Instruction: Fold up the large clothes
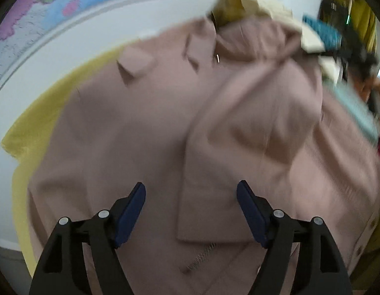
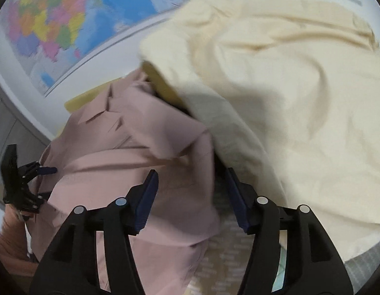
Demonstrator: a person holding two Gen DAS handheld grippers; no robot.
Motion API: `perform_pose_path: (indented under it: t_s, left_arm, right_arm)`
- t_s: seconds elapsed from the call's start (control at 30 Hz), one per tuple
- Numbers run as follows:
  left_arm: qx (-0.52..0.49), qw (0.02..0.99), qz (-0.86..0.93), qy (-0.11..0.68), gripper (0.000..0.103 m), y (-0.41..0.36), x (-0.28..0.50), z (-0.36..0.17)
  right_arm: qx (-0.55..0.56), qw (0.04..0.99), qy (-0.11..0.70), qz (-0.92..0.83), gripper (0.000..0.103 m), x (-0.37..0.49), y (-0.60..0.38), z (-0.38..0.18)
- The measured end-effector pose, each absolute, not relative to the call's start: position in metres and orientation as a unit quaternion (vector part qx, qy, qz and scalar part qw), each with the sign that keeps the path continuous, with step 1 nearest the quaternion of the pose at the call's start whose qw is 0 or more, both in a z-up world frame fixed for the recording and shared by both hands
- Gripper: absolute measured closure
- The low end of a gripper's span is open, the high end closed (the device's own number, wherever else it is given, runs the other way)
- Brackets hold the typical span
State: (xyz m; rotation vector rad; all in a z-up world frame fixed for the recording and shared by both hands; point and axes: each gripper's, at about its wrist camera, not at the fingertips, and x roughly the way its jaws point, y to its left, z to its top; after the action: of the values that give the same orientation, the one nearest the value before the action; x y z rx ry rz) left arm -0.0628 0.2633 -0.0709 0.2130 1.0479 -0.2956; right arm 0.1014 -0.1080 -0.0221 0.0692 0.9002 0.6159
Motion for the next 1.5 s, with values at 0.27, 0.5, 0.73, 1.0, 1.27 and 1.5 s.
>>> perform_pose_path:
  t_s: [0.27, 0.5, 0.73, 1.0, 1.27, 1.5]
  left_arm:
    - [0.134, 0.883, -0.079, 0.442, 0.098, 0.273, -0.054, -0.041]
    - [0.171, 0.893, 0.004, 0.417, 0.089, 0.286, -0.007, -0.005]
    - [0.137, 0.873, 0.045, 0.467, 0.044, 0.31, 0.021, -0.022]
    - [0.099, 0.909, 0.057, 0.4, 0.022, 0.341, -0.049, 0.01]
    - [0.046, 0.89, 0.104, 0.442, 0.021, 0.384, -0.125, -0.009]
    - [0.019, 0.875, 0.082, 0.477, 0.041, 0.386, -0.176, -0.044]
  right_arm:
    - [0.031, 0.899, 0.349, 0.263, 0.049, 0.074, -0.11, 0.01]
    - [-0.058, 0.864, 0.335, 0.371, 0.054, 0.055, -0.033, -0.001]
    - [-0.116, 0.857, 0.407, 0.294, 0.052, 0.109, 0.001, -0.071]
    - [-0.107, 0.854, 0.363, 0.358, 0.046, 0.068, 0.011, -0.028]
    - [-0.162, 0.804, 0.393, 0.417, 0.048, 0.065, 0.083, -0.059]
    - [-0.148, 0.798, 0.411, 0.416, 0.042, 0.056, 0.086, -0.056]
